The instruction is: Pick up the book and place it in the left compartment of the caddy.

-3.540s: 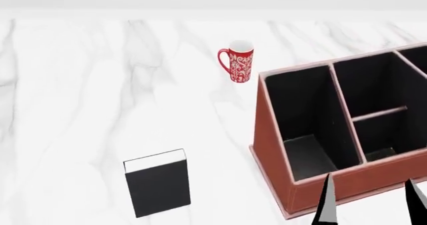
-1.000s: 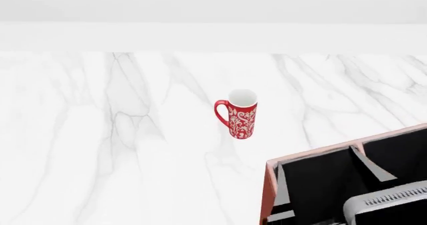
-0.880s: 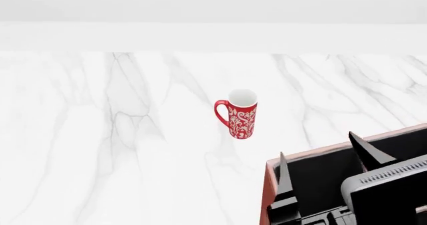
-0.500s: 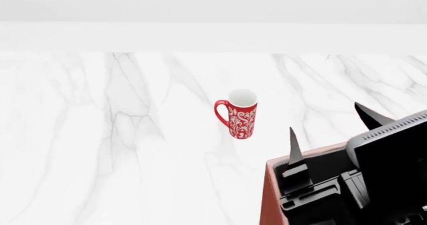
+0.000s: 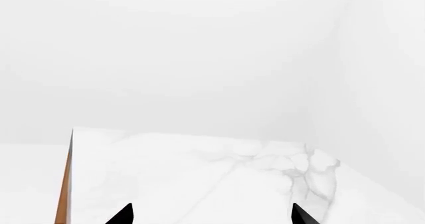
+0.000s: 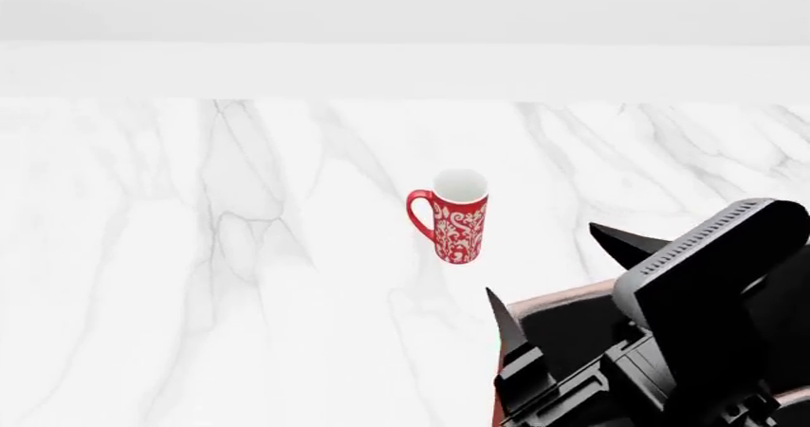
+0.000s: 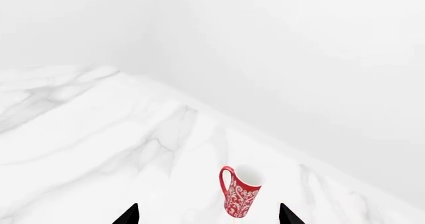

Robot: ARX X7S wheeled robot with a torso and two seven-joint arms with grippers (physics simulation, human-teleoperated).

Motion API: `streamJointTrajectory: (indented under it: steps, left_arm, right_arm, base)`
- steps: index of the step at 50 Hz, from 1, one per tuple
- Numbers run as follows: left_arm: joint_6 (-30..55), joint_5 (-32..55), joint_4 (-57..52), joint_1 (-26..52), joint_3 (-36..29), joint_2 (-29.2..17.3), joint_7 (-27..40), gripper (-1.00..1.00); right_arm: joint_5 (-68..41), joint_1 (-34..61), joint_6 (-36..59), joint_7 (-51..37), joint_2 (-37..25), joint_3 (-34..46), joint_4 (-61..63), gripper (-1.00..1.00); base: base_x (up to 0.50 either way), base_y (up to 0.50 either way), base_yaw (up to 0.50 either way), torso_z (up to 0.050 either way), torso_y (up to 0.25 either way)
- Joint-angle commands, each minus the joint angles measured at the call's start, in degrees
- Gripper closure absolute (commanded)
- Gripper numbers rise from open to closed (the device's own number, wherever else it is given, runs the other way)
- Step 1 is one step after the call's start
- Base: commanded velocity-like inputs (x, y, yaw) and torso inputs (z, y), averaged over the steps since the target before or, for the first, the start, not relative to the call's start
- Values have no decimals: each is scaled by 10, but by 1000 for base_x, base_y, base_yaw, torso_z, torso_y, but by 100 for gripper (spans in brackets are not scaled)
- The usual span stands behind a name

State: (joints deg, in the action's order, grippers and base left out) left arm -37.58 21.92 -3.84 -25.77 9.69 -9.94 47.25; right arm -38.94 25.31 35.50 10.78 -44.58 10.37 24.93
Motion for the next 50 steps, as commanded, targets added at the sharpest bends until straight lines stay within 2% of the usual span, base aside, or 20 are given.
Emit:
streamJointTrajectory:
  steps: [1, 6, 24, 50]
  left_arm:
    - [-16, -20, 9, -2, -23, -7, -27, -100]
    - [-18, -18, 10, -3, -23, -7, -27, -100]
    - [-19, -17, 10, -3, -24, -9, -23, -100]
    - [-21, -17, 11, -5, -28, -11, -19, -100]
  right_arm:
    - [-21, 10, 7, 38, 2, 5, -7, -100]
    - [-38, 33, 41, 70, -6, 34, -3, -100]
    - [-21, 64, 50, 101, -1, 78, -14, -100]
    - [-57, 31, 80, 134, -43, 105, 61, -100]
  base:
    - [0, 0, 0, 0, 0]
    - [0, 0, 0, 0, 0]
    - [0, 0, 0, 0, 0]
    - [0, 0, 0, 0, 0]
